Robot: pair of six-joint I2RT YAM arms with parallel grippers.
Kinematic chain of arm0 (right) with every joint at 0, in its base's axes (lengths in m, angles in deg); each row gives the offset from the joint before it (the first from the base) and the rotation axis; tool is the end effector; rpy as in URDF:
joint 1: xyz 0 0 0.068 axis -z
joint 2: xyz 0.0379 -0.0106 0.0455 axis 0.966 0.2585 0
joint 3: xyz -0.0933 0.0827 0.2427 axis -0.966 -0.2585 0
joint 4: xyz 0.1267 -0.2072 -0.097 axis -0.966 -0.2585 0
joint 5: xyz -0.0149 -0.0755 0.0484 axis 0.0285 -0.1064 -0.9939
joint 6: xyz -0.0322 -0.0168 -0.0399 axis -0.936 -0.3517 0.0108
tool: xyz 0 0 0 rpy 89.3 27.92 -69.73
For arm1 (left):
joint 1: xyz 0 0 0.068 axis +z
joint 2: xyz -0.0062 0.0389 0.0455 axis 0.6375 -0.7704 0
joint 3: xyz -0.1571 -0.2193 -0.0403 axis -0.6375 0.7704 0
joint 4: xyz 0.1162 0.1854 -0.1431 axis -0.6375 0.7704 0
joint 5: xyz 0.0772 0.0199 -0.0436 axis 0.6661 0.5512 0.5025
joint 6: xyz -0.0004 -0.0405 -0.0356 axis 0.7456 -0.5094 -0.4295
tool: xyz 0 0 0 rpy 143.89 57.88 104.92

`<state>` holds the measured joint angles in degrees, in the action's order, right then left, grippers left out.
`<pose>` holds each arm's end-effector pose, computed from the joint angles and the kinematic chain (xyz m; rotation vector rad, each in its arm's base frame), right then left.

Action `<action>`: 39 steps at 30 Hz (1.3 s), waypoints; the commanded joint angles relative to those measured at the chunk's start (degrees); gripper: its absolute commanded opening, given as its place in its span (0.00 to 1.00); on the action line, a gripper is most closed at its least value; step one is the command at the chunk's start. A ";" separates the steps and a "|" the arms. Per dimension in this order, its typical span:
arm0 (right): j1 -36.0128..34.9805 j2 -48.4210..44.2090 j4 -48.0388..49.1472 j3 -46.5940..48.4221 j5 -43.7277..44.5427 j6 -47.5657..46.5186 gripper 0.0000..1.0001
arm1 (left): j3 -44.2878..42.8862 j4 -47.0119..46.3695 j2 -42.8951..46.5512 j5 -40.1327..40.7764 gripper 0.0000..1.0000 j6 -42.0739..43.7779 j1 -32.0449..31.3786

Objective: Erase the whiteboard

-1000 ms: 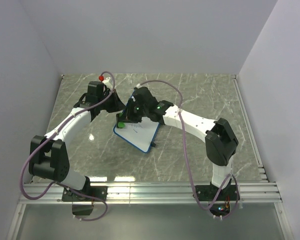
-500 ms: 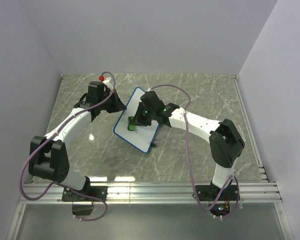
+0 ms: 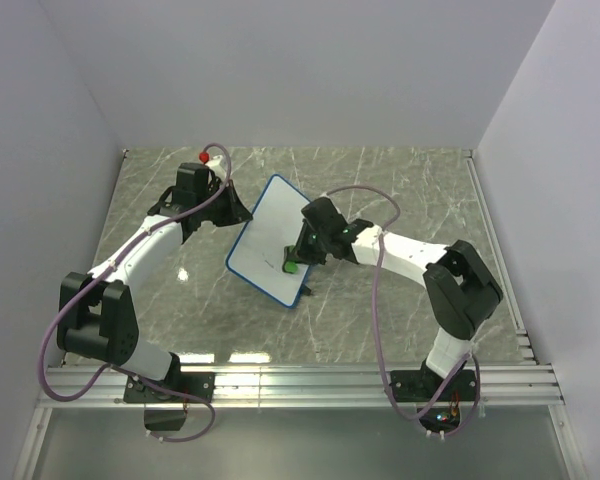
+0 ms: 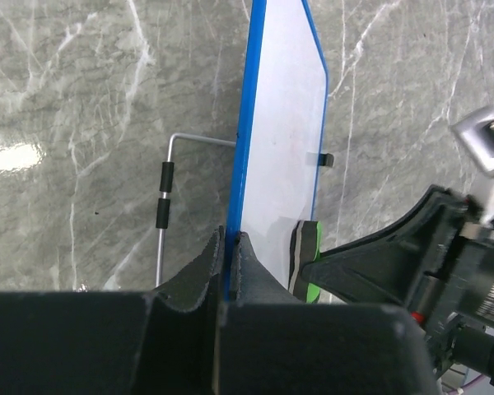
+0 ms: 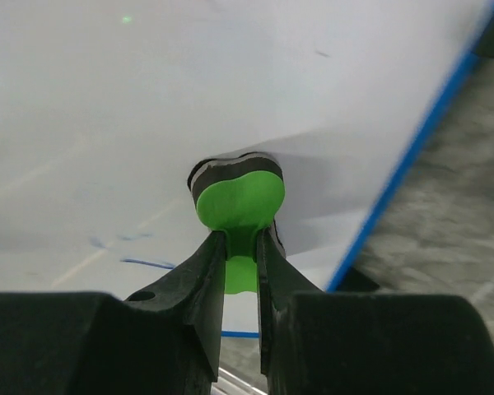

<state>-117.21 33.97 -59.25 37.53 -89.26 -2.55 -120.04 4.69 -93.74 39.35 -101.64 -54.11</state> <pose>0.2789 0.2569 0.2074 0.2102 2.6058 0.7913 0.3170 -0.0952 0.2738 -0.0088 2.3024 -0.7746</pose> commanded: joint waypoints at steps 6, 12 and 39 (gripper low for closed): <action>-0.61 3.03 -10.42 -9.87 4.47 -0.06 0.00 | -0.78 0.67 -0.48 -0.23 0.00 -0.43 -1.41; -1.13 4.96 -11.74 -1.27 3.77 -0.32 0.00 | -0.35 0.41 -0.48 -0.14 0.00 -0.60 -1.41; -4.83 6.02 -16.41 14.41 1.65 3.72 0.00 | 1.33 -0.91 -0.48 1.61 0.00 -2.19 -1.93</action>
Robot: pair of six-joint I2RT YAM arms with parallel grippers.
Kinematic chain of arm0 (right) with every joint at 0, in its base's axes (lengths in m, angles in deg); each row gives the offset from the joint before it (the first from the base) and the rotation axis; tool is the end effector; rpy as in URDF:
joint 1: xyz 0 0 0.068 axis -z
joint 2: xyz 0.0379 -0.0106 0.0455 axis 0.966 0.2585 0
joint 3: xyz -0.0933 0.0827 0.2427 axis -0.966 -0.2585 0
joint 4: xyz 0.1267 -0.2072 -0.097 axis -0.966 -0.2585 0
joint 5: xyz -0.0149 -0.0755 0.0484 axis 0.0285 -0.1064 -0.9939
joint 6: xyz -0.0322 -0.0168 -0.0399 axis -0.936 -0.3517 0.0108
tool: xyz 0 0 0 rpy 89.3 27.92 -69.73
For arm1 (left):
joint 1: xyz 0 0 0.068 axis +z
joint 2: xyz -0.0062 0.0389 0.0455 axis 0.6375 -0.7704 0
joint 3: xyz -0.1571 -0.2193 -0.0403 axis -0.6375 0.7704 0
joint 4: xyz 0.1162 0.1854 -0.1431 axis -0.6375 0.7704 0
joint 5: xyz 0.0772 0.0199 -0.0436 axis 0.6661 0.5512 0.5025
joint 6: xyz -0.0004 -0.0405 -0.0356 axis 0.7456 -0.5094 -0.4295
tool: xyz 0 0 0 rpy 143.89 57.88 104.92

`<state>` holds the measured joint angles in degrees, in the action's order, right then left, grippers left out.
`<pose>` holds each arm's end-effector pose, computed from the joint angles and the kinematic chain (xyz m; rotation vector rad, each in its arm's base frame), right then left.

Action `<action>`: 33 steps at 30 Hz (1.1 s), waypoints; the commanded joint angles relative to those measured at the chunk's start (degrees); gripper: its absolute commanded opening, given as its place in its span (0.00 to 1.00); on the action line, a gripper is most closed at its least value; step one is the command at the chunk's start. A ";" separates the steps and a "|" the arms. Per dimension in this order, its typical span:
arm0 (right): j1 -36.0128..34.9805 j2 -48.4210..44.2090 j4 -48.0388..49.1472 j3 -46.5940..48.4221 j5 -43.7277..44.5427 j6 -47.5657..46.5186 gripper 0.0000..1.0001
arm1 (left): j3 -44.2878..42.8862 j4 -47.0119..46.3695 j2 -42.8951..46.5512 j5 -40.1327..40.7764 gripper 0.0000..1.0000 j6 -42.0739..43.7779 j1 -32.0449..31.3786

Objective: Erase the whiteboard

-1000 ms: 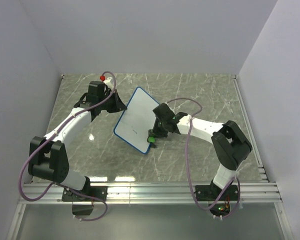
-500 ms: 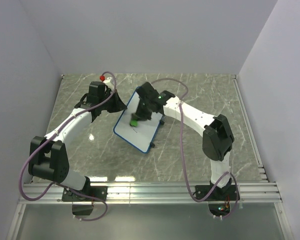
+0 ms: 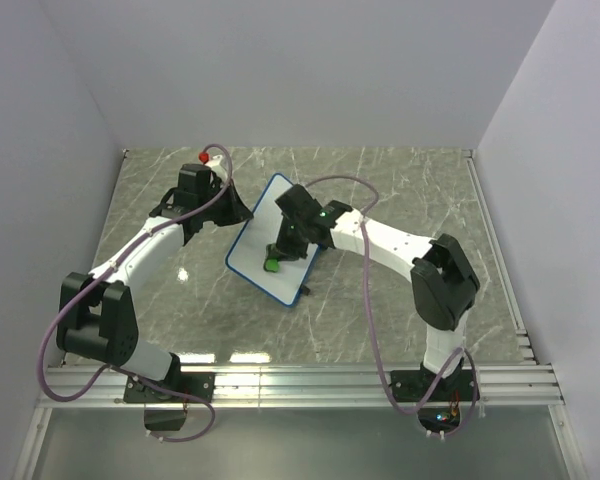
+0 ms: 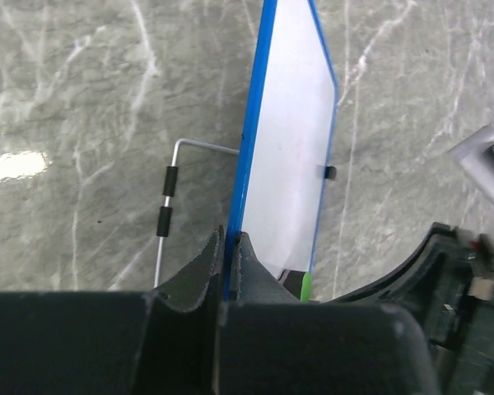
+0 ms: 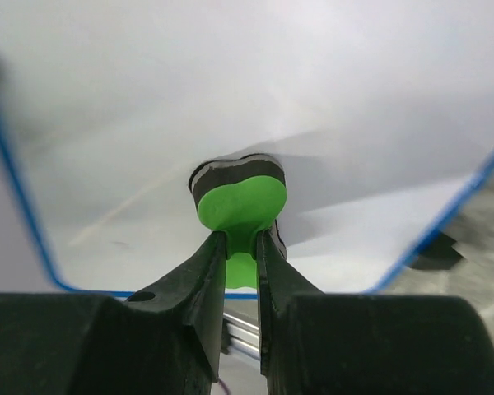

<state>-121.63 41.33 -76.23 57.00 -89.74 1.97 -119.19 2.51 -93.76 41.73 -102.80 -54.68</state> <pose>0.2838 0.3051 0.2451 0.2236 2.7182 0.7738 0.3177 -0.0973 0.2717 -0.0387 2.2814 -0.7475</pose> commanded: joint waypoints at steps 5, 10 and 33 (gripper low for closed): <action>-0.59 -0.30 0.41 -14.04 4.15 -1.42 0.00 | -0.40 1.27 -0.90 -0.94 0.00 -1.12 -1.37; -0.32 -0.38 0.58 -20.80 5.30 -1.95 0.00 | -0.76 1.62 -0.73 -0.94 0.00 -1.03 -1.37; -1.73 11.48 -8.39 26.38 -1.91 4.12 0.00 | 2.32 -0.40 -0.20 0.55 0.00 -2.96 -2.95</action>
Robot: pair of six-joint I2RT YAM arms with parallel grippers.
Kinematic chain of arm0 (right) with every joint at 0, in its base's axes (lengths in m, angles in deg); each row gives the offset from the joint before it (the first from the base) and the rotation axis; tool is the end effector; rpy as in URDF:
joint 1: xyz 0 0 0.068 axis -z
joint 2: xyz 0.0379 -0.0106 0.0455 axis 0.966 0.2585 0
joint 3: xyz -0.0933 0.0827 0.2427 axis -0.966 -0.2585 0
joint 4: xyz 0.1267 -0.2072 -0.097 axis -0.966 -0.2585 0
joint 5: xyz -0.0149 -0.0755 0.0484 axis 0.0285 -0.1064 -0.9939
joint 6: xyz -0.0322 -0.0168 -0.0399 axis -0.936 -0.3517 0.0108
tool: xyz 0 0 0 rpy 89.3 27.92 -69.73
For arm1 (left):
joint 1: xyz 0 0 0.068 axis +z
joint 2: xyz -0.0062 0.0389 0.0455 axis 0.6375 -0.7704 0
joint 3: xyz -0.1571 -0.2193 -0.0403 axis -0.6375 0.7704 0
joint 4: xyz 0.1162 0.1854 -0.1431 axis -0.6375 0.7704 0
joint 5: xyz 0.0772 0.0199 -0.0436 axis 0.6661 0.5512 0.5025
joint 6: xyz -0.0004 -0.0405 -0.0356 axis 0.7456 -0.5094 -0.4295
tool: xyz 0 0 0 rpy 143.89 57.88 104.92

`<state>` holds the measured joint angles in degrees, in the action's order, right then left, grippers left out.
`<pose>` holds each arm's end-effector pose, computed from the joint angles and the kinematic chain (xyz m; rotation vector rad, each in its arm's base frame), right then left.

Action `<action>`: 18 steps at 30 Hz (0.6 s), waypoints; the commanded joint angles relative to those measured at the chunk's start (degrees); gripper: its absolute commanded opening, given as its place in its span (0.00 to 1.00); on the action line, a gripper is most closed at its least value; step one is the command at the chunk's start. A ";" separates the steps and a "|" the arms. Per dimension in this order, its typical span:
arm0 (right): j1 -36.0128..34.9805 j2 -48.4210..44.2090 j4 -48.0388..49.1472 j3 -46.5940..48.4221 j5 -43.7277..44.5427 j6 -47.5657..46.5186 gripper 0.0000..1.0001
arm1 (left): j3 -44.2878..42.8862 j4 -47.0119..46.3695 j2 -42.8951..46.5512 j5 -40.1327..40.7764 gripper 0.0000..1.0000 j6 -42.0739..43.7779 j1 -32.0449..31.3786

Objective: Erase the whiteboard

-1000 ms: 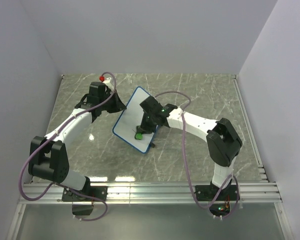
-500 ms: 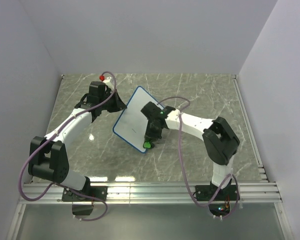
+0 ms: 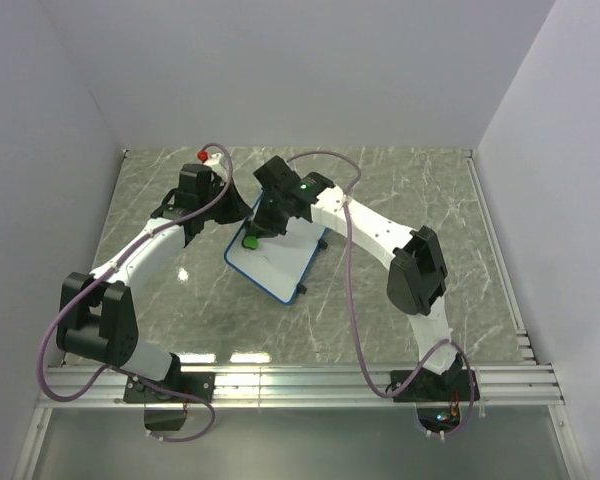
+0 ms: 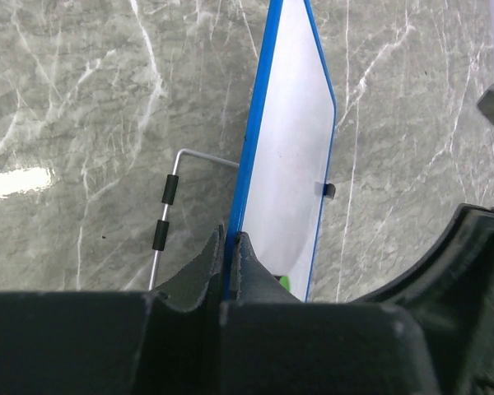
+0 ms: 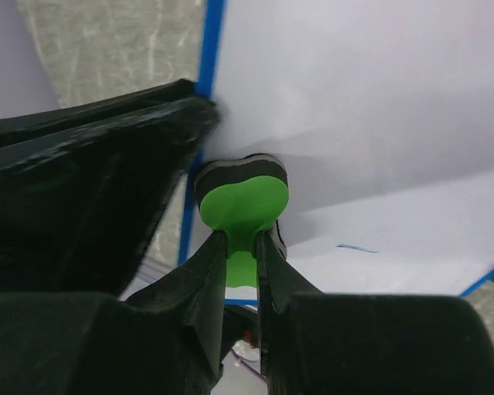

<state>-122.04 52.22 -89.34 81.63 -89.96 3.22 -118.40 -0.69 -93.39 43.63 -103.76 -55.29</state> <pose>0.3135 0.3415 0.2861 0.2408 2.7149 0.7959 0.3183 -0.1000 0.2738 -0.0536 2.2335 -0.7344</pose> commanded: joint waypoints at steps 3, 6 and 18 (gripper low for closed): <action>-1.84 0.07 4.82 -0.70 -1.08 2.00 0.00 | 1.44 2.71 -0.74 -1.09 0.00 -2.00 -2.51; -1.75 -1.42 6.22 -8.49 -0.11 0.86 0.00 | 1.09 2.97 -0.83 -1.09 0.00 -2.00 -2.51; -2.99 -7.75 12.99 -40.07 3.23 -1.26 0.00 | -0.58 3.23 -1.36 -1.09 0.00 -2.00 -2.51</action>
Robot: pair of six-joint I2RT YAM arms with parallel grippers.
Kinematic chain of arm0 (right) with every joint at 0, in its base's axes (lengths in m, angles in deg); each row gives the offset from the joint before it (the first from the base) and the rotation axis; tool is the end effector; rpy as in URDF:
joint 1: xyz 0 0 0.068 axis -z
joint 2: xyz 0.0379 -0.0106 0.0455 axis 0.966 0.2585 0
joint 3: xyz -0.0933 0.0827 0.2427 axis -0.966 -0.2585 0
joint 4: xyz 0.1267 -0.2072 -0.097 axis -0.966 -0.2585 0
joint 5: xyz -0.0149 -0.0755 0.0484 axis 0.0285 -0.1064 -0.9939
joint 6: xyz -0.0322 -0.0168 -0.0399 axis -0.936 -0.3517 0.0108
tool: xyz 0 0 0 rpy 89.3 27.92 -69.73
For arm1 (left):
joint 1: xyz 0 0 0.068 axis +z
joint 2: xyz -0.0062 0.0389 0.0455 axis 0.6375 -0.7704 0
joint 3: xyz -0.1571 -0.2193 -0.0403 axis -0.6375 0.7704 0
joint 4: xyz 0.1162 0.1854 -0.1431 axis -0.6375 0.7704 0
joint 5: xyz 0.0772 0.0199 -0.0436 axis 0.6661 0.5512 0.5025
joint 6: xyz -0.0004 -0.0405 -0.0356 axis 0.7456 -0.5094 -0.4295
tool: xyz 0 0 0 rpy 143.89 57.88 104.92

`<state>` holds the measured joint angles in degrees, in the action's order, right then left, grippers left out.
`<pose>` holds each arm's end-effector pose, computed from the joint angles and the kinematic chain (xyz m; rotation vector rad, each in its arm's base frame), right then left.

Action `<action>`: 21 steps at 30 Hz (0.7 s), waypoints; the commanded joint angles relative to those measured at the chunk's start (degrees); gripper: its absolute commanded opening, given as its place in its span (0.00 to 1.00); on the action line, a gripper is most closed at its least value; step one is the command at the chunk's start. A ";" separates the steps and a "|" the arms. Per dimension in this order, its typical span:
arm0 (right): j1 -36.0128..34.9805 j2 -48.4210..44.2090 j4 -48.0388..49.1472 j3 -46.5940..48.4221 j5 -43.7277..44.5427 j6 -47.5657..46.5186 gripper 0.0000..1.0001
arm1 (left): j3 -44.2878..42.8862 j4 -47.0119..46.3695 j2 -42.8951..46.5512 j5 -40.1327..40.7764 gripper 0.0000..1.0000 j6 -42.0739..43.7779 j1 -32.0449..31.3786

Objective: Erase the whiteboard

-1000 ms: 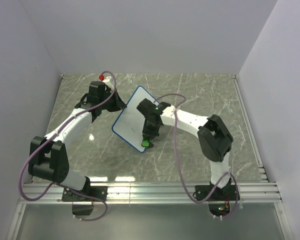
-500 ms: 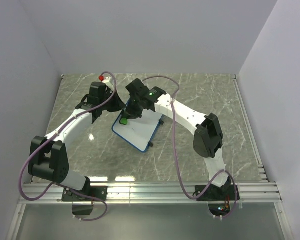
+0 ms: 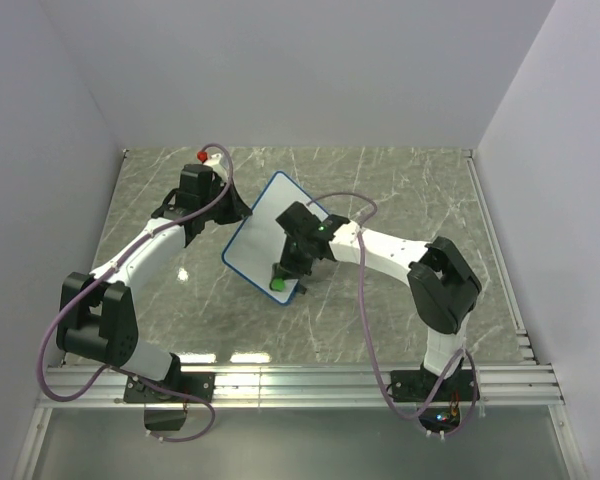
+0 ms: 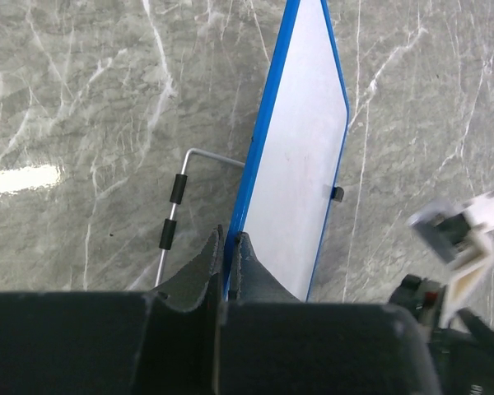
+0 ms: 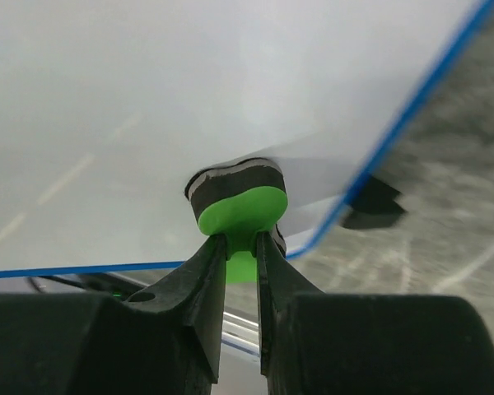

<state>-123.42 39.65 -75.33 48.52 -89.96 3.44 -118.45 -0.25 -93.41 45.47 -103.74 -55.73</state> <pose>0.2592 0.2972 0.2119 0.2301 2.8210 0.6910 0.3177 -0.1013 0.2731 -0.0654 2.2387 -0.7026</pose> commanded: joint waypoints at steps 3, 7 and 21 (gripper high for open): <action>-1.26 4.90 -1.63 -8.12 4.28 -2.00 0.00 | -0.53 2.62 -1.34 -3.19 0.00 -2.11 -2.07; -0.47 3.15 -3.74 -6.19 7.17 -3.23 0.00 | -0.18 2.71 -0.81 -2.92 0.00 -1.94 -2.07; 13.41 -20.66 -7.53 -13.64 21.07 -9.03 0.00 | 0.08 4.82 0.94 -1.61 0.08 -0.35 -2.07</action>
<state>-112.91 23.34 -81.74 38.12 -75.29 -3.65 -118.65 0.32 -93.06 44.68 -104.20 -56.80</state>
